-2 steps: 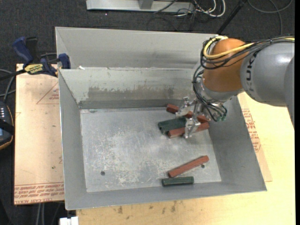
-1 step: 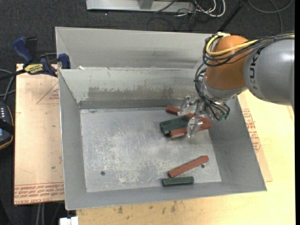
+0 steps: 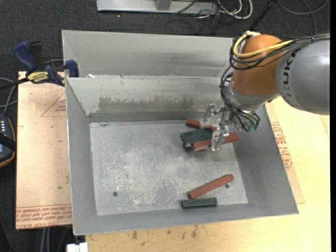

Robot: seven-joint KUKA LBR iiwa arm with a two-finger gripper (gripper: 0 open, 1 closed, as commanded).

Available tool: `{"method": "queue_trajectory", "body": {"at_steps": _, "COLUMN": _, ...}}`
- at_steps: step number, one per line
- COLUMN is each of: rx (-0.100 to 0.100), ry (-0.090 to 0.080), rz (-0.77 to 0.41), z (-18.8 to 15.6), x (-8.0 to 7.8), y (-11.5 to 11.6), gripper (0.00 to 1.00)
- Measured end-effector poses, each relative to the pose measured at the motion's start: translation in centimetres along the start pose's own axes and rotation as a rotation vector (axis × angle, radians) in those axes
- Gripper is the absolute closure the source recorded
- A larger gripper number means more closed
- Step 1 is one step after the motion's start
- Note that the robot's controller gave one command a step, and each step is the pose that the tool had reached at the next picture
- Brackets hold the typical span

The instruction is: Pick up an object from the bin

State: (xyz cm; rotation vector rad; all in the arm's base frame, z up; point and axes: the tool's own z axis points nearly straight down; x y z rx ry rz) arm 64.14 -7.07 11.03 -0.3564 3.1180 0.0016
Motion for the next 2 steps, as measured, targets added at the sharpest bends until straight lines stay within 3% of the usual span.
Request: {"method": "queue_trajectory", "body": {"at_steps": 2, "rx": 0.001, "ry": -0.004, "rz": 0.001, "z": -0.79, "x": -0.13, "y": -0.01, "gripper": 1.00}}
